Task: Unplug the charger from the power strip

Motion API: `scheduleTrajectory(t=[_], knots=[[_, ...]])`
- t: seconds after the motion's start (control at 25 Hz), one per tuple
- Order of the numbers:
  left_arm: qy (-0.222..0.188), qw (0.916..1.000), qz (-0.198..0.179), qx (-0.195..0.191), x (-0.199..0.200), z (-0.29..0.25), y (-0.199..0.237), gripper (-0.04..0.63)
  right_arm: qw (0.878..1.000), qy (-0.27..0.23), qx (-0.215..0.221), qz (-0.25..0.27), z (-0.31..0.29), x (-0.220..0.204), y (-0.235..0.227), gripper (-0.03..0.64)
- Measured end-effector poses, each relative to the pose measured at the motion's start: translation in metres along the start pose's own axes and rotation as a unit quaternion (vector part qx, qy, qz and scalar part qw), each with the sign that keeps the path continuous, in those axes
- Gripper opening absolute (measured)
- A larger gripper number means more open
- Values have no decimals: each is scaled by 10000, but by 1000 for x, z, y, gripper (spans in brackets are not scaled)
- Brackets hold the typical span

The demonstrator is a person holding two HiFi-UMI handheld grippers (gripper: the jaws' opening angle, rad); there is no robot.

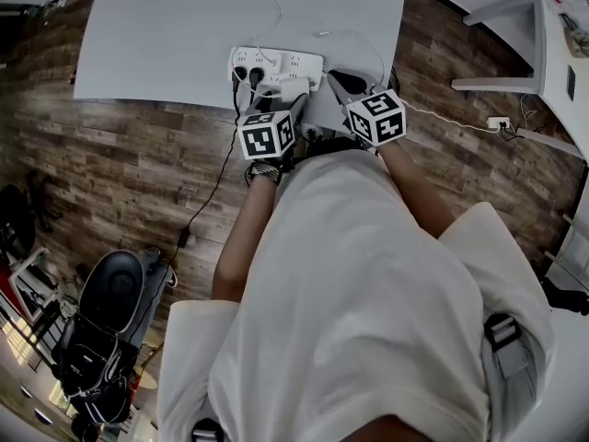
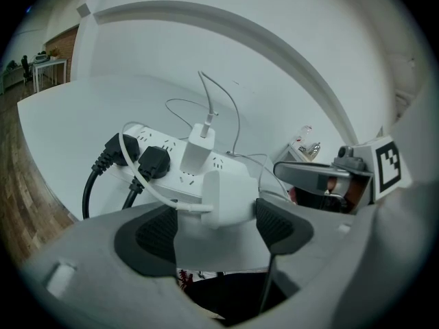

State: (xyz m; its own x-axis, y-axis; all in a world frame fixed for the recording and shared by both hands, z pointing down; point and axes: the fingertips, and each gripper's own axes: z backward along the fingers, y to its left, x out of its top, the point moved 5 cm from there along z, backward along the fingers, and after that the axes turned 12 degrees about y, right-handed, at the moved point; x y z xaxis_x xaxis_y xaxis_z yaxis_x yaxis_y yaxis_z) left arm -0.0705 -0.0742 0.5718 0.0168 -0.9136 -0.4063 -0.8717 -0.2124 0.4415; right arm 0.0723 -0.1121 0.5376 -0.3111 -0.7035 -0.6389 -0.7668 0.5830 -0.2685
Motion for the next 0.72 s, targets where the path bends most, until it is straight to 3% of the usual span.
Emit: scheduleTrajectory(t=[0.72], knots=[[93,9999,-19,-79,-7,-2,3,359,9999,139,23,52,-10,0,4,2]])
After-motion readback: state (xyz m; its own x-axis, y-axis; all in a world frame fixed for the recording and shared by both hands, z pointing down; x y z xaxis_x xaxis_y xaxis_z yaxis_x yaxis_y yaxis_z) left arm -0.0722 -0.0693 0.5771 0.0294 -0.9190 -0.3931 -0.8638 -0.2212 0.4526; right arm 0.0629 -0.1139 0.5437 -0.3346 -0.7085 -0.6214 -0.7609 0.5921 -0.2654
